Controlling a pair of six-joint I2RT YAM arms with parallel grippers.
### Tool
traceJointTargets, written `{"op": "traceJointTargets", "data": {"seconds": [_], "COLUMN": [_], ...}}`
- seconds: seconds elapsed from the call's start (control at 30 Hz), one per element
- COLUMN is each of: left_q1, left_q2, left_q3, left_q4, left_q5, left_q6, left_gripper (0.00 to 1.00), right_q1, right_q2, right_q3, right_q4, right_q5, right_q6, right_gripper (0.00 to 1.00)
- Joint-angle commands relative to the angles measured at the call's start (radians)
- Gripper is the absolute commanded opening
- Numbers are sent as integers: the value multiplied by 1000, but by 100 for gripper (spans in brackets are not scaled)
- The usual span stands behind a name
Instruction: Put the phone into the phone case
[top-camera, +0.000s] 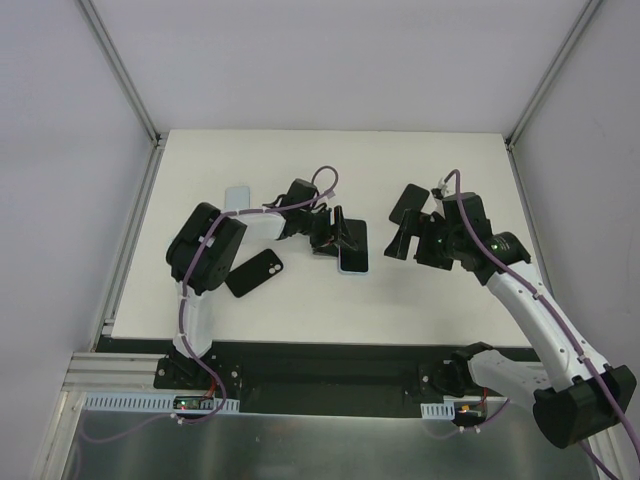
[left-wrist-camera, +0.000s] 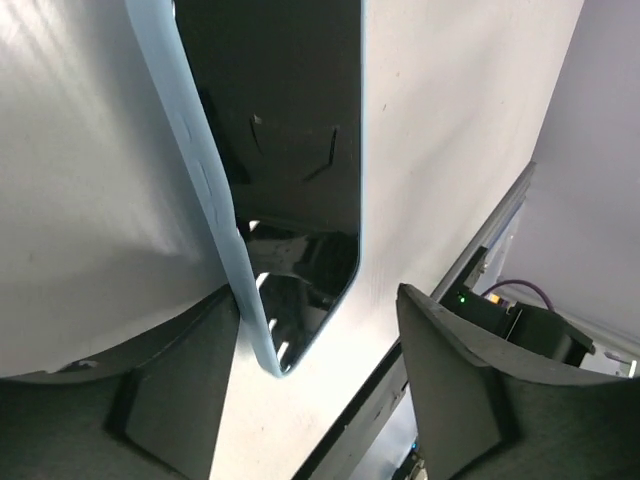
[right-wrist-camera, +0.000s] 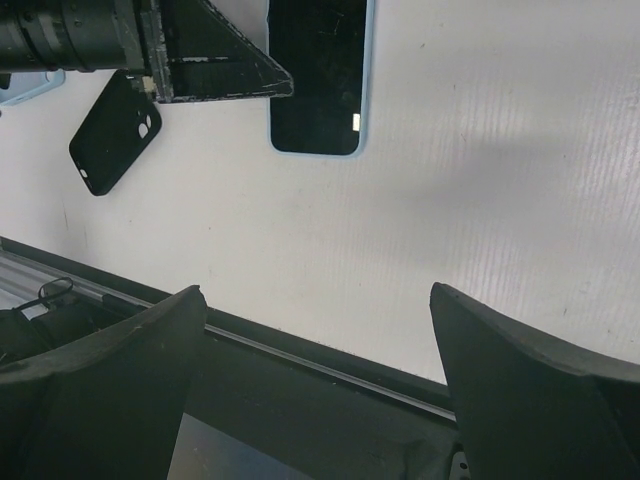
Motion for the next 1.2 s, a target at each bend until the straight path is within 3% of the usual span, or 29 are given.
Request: {"op": "traceJointTargets", "data": {"seconds": [0.0,0.03,0.1,0.2,0.37,0.47,0.73,0.93,1.17], "left_q1": [14,15,18,32,49,52,54,46,46], "left_q2": [-147,-193,-238,-327,-485,-589,-873,-1022,-990], "left_q3": [-22,-35,-47,-85,-165,-225,-403,-470,-470], "left_q4": [-87,-97,-123,-166,-239,-294,-388,-346,-339], "left_q5": [-81,-88,-127,-185,-309,-402,-605,-633,-624], "left_q6": [54,69,86,108,155,218,318,295,284], "left_gripper": [65,68,85,99,99,99,99,99,99], "right_q1": [-7,-7,-7,-5,-7,-7,-17,-31,-45], "right_q2": [2,1,-1,5,45,122,559,818,1022], "right_q3": [33,27,12,-1,22,88,383,579,783], "right_q4": [-26,-27,-36,-41,-35,-43,-78,-56,-41], "right_q5": [-16,5,36,80,186,375,623,659,685], "right_q6": [2,5,8,10,24,59,22,85,100], "right_gripper": [96,96,96,96,96,96,96,96,96]}}
